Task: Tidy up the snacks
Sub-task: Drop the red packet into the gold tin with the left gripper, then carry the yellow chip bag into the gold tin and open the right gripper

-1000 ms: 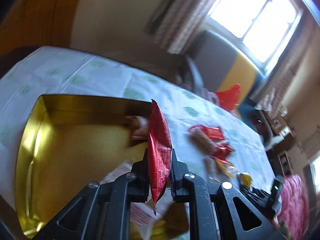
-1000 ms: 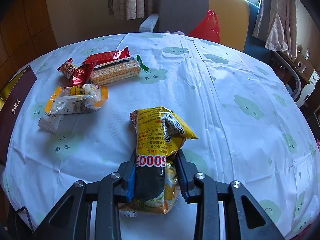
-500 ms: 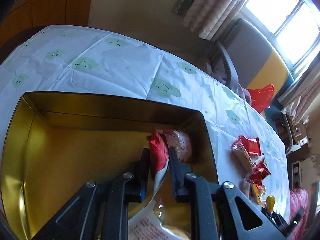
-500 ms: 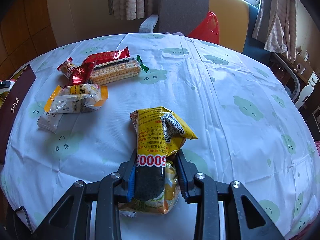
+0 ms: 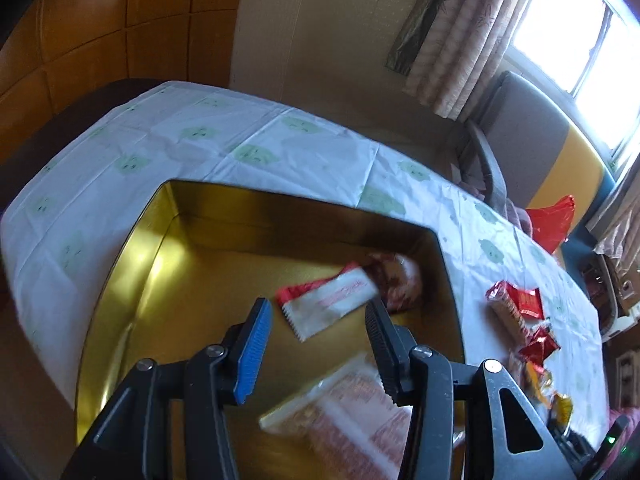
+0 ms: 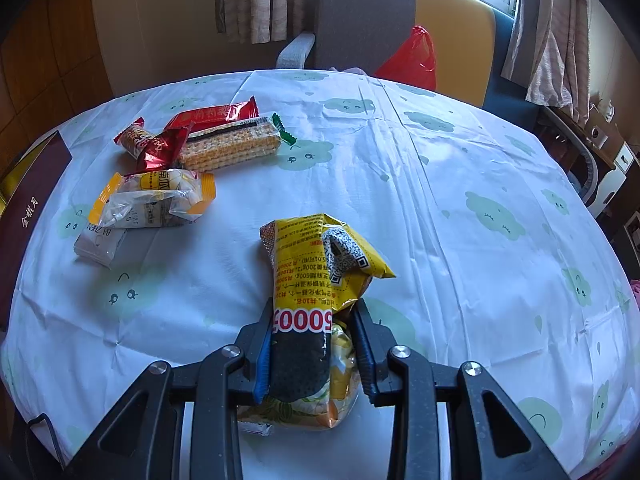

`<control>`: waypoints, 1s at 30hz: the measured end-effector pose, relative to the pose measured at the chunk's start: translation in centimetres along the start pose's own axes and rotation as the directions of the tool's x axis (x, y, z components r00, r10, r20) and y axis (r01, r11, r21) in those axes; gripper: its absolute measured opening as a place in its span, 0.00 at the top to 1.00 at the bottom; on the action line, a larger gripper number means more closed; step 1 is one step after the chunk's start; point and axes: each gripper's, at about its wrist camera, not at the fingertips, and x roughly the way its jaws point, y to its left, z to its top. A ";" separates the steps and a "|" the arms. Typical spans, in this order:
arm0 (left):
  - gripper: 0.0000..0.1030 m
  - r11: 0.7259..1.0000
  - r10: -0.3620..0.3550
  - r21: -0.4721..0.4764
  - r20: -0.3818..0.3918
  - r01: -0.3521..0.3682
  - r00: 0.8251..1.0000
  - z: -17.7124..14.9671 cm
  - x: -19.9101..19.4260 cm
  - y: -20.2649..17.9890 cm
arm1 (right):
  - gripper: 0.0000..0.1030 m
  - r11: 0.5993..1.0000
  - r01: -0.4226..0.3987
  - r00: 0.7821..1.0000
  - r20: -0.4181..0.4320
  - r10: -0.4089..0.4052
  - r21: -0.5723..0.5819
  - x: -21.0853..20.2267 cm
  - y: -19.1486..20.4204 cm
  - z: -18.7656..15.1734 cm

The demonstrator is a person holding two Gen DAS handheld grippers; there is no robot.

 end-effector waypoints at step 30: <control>0.35 0.981 0.046 0.186 0.085 -0.061 0.995 -9.1 -5.4 -2.3 | 0.71 0.996 -0.041 0.999 -0.015 0.042 0.078 -0.7 -0.1 -0.3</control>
